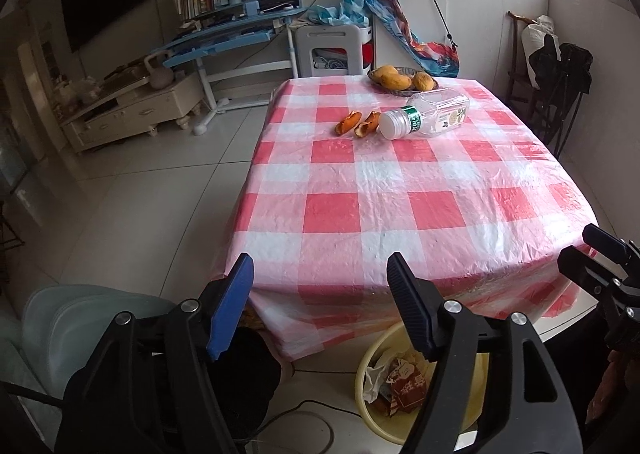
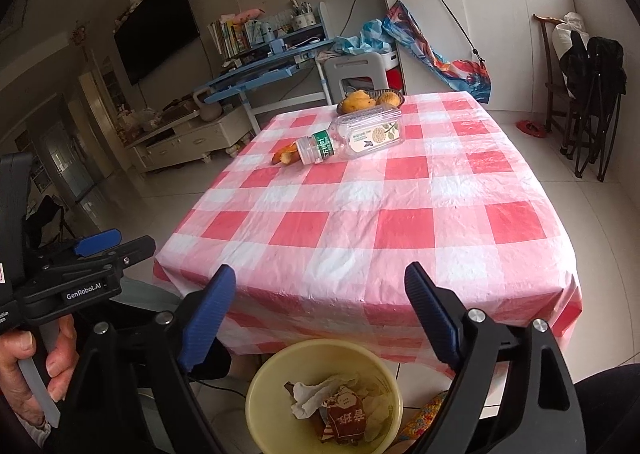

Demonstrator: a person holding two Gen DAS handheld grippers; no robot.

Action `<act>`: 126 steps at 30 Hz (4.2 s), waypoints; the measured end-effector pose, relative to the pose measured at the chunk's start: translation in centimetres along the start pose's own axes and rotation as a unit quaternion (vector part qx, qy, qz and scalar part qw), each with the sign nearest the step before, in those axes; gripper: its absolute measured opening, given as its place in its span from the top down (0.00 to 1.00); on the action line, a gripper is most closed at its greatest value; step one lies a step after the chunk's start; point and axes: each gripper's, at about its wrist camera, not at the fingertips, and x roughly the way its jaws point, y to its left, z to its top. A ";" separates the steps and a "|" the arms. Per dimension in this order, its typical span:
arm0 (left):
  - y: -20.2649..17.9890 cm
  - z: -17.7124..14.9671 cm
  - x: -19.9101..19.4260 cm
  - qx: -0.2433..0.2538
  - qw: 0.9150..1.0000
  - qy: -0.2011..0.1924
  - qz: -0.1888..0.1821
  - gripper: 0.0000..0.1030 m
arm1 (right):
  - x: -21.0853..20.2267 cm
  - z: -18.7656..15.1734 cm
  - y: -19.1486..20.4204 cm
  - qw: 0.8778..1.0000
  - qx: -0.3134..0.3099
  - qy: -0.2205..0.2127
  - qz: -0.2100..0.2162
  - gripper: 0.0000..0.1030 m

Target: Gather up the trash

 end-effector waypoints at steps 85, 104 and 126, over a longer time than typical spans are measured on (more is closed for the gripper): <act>-0.4 10.3 13.4 -0.047 0.996 0.025 -0.074 0.34 | 11.1 8.9 -6.3 0.986 0.005 0.166 0.018 0.41; -2.7 16.9 26.9 -0.007 0.996 0.079 -0.030 0.73 | 12.5 8.6 -6.3 0.982 0.010 0.186 0.042 0.40; 0.6 7.5 12.6 -0.065 0.992 0.033 -0.105 0.85 | 11.0 7.8 -5.6 0.981 0.049 0.159 0.100 0.41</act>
